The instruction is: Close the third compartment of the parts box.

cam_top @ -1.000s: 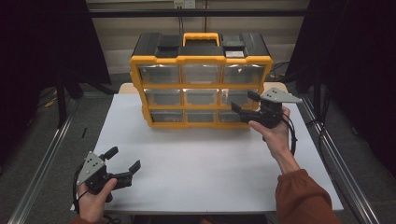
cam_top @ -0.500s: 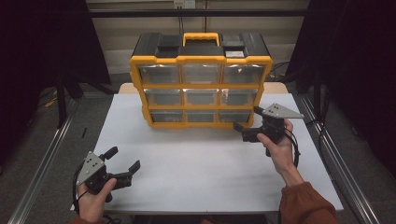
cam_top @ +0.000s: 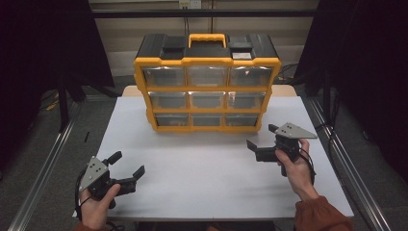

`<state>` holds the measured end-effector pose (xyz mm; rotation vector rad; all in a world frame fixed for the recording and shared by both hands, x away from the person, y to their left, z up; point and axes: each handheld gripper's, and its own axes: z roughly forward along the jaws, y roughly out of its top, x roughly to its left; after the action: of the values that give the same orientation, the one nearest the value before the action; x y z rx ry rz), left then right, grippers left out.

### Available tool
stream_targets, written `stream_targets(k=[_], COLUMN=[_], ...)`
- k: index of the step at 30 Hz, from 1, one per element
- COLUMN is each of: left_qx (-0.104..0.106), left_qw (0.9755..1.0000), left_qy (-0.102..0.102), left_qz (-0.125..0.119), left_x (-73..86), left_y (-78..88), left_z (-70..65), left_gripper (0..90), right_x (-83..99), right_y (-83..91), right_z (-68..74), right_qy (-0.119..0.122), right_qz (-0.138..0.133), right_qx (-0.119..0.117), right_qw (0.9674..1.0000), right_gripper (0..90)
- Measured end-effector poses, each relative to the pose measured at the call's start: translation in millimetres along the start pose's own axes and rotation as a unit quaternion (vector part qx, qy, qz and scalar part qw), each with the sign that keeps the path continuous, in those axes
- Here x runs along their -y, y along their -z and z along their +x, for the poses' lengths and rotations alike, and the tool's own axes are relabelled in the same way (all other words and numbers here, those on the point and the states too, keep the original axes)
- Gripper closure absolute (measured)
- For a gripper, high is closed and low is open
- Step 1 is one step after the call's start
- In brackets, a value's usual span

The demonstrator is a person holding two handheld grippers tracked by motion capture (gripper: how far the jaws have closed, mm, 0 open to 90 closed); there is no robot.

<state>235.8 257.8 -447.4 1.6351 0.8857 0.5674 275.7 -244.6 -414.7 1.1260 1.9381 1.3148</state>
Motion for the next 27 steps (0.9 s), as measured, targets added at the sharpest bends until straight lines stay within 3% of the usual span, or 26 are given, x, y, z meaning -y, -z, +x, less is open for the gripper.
stream_targets(k=[18, 27], left_qx=[0.0, -0.002], left_qw=[1.0, 0.9999], left_qy=[-0.007, -0.008], left_qz=[0.005, 0.007], left_x=[0.3, 0.7], left_y=[-0.2, 0.2], left_z=[0.5, 1.2], left_gripper=[3.5, 3.5], right_x=[41.7, 50.8], right_y=[36.4, 49.2], right_z=[-6.1, -10.2], right_qy=[-0.018, -0.029], right_qz=[0.02, 0.013], right_qx=[0.018, 0.031], right_qw=[0.9995, 0.999], right_gripper=[1.0, 1.0])
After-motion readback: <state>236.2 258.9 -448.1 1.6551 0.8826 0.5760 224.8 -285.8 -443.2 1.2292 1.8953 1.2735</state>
